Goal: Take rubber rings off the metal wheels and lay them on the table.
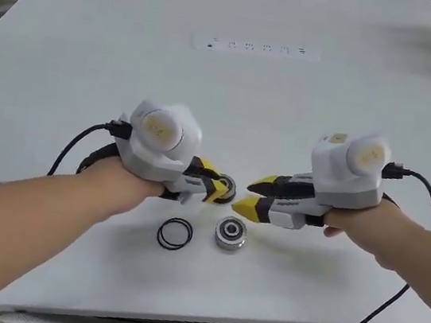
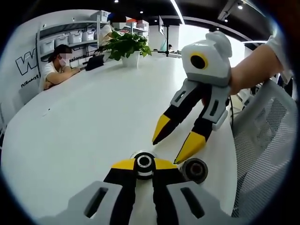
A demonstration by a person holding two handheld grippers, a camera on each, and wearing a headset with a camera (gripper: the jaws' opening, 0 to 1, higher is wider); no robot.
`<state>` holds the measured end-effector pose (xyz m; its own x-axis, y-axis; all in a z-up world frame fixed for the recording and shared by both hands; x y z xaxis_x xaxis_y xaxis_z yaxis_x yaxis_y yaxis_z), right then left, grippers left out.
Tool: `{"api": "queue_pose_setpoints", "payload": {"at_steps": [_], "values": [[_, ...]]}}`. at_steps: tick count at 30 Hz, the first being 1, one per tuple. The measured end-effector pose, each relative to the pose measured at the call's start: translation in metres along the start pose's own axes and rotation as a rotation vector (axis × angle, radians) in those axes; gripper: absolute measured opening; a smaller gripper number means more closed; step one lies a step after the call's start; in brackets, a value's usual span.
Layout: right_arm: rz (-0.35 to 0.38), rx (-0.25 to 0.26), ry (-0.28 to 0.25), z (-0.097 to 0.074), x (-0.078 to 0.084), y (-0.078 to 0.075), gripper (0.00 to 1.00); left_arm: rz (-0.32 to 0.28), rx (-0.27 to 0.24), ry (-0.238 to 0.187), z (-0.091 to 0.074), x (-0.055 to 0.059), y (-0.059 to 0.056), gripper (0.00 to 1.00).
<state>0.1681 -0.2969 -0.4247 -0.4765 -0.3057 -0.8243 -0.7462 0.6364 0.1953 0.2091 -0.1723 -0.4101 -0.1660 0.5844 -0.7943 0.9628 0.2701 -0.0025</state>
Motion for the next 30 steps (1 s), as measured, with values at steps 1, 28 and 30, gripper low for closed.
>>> {"api": "queue_pose_setpoints", "payload": {"at_steps": [1, 28, 30], "values": [[-0.011, 0.0, 0.004, 0.002, -0.001, 0.002, 0.27, -0.002, -0.001, -0.002, 0.0, 0.0, 0.0, 0.07], [-0.107, 0.06, 0.024, 0.016, -0.002, 0.001, 0.22, -0.025, -0.033, -0.009, 0.001, 0.004, -0.004, 0.07], [-0.104, 0.06, 0.03, 0.016, -0.001, 0.0, 0.21, -0.025, -0.032, -0.006, 0.001, 0.004, -0.004, 0.07]]}}
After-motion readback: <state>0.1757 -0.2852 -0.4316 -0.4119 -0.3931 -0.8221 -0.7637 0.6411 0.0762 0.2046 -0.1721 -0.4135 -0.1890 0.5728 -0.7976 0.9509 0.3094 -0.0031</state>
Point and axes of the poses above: the centre of the closed fingertips' face, and the gripper's own axes: z roughly forward along the fingers, y roughly to its left, x roughly out of its underside, the point moved 8 cm from there along -z, roughly backward along the fingers, and after that the axes turned 1 degree about x, right-handed, at the moved point
